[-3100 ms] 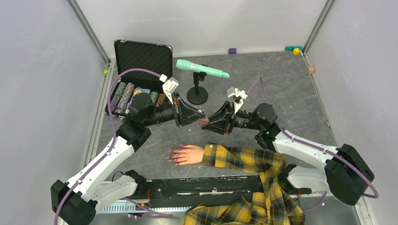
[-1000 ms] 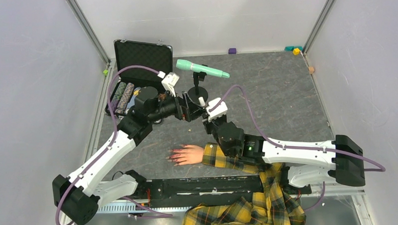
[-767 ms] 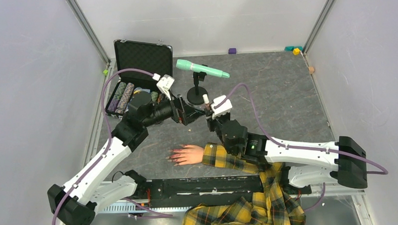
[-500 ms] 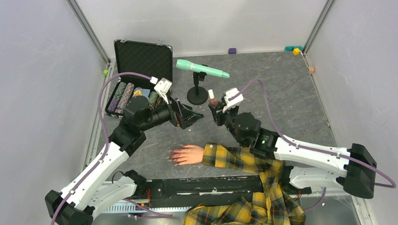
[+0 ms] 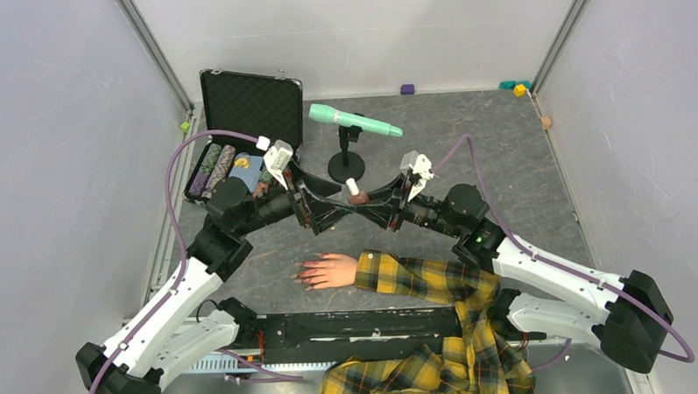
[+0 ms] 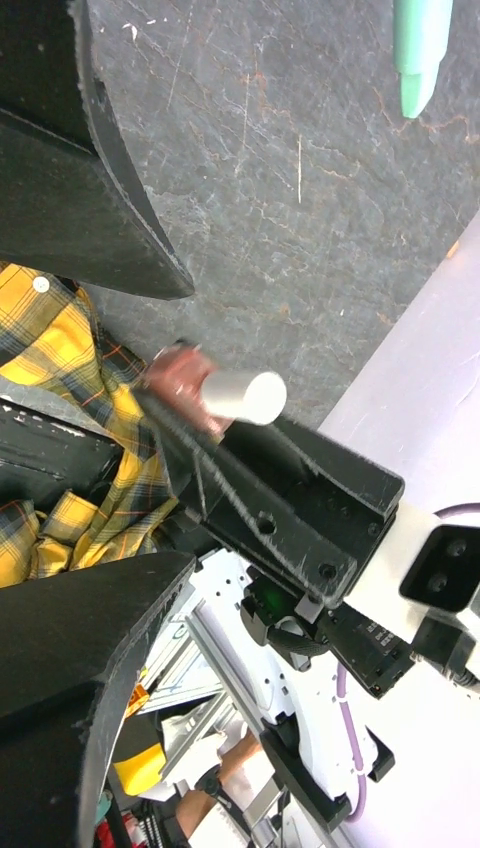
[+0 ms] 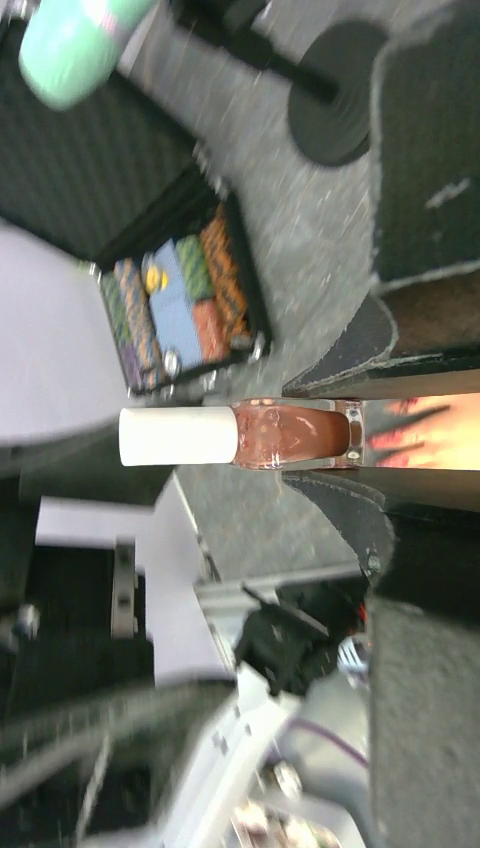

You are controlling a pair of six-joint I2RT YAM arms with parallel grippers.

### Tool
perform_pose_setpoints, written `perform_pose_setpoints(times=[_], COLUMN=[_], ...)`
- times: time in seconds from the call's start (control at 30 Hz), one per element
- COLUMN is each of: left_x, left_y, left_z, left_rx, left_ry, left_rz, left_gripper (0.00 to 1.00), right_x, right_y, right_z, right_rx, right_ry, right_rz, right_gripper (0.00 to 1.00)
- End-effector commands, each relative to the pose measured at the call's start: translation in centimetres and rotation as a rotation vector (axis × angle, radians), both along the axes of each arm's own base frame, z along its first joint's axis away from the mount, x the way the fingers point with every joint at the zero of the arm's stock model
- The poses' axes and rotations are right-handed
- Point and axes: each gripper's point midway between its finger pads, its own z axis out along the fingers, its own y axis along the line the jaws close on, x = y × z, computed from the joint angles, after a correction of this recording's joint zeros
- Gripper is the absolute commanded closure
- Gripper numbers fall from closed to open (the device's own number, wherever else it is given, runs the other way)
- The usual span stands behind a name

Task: Paint the nails
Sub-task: Unscrew the nail polish bottle.

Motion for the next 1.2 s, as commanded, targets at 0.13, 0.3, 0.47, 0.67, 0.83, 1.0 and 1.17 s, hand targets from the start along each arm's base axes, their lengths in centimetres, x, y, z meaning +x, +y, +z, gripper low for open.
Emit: perform_pose_setpoints(times=[0.13,0.3,0.47,0.67,0.83,1.0,1.17], left_x=[-1.0,-1.5,-2.2,-2.5,-3.3,-3.8,-3.7], left_y=[-0.1,0.0,-0.3,-0.6,-0.8,-0.9,-0.9], left_z=[1.7,2.1,2.5,2.4,2.7,2.9,2.9], left_rx=[-0.052,-0.071,-0.092,-0.095,-0.113,-0.125,-0.125], left_ry=[-0.067,-0.086,-0.096,-0.092,-0.101,-0.109,-0.108], left_rz=[-0.044,-0.058,-0.101,-0.138,-0.193,-0.218,-0.22], left_gripper=[0.0,0.0,0.0,0.05,0.13,0.22,0.27], right_x=[-5.4,-5.4,-5.2,-4.9,-4.2,-3.5,-3.1], right_y=[1.4,2.0,2.5,2.5,2.6,2.7,2.9], right_z=[3.5,3.1,2.9,3.2,3.0,2.7,2.6], right_rx=[0.109,0.099,0.101,0.116,0.113,0.113,0.12], right_ry=[-0.089,-0.069,-0.049,-0.041,-0.023,0.002,0.033], right_rz=[0.319,0.346,0.359,0.344,0.307,0.281,0.264], right_gripper=[1.0,1.0,1.0,1.0,1.0,1.0,1.0])
